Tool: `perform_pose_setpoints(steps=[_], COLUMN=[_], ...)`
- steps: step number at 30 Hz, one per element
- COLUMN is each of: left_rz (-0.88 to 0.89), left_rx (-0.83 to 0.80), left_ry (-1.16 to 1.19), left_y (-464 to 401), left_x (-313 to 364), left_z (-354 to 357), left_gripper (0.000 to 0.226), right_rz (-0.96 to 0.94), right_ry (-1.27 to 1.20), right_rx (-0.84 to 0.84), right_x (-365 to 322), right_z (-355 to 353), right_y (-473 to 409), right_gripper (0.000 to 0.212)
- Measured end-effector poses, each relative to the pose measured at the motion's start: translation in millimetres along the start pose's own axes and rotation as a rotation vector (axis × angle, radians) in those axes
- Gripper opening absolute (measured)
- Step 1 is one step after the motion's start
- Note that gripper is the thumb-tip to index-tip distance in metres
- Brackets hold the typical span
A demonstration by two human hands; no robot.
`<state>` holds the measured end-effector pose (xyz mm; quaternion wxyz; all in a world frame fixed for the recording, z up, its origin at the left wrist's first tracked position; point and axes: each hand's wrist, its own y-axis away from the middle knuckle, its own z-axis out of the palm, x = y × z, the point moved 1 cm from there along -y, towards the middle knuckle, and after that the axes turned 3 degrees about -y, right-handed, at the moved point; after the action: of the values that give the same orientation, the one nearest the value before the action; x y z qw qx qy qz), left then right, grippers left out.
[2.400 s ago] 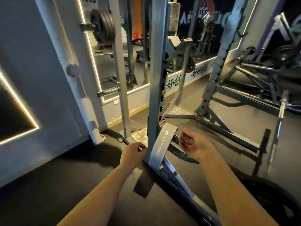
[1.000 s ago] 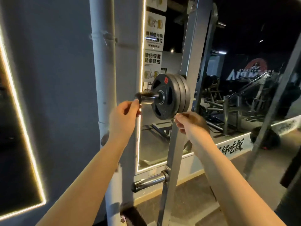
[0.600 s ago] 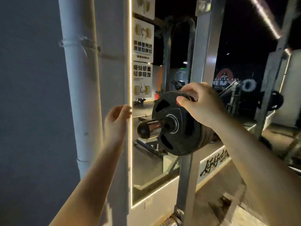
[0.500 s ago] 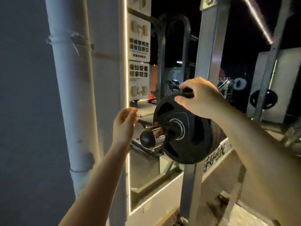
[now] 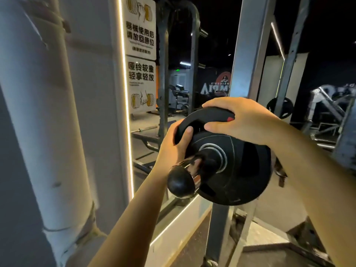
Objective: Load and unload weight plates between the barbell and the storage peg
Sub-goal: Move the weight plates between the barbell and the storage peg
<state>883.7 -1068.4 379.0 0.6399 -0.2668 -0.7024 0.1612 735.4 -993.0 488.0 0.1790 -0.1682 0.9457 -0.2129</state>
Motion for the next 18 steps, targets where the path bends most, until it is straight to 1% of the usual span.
perform_pose_setpoints(steps=[4,9,13,14,16,18], left_rz=[0.034,0.109,0.117,0.106,0.082,0.046], left_rx=[0.015,-0.038,-0.078,-0.06,0.014,0.074], left_ry=[-0.117,-0.24,-0.222,-0.209,-0.185,-0.196], left_y=[1.2,-1.6,-0.7,-0.8,-0.5,2.0], left_x=[7.6,12.8,9.9,9.1,7.7,3.4], left_z=[-4.1,-8.6,-13.1,-13.0,-11.1,-10.0], left_gripper=[0.041,0.049,0.054,0.049,0.026,0.023], right_rz=[-0.016,-0.04,-0.055,-0.047,-0.035,-0.06], right_ry=[-0.01,0.058,0.071,0.065,0.057,0.068], right_rx=[0.017,0.17,0.204,0.196,0.163,0.123], right_x=[-5.7,-1.3,-1.8,-2.2,-3.5,-5.7], right_z=[-0.6,5.5,9.2,8.3,6.2,5.3], right_y=[8.3,18.3,19.7,18.6,15.5,10.4], right_gripper=[0.034,0.042,0.043,0.042,0.042,0.038])
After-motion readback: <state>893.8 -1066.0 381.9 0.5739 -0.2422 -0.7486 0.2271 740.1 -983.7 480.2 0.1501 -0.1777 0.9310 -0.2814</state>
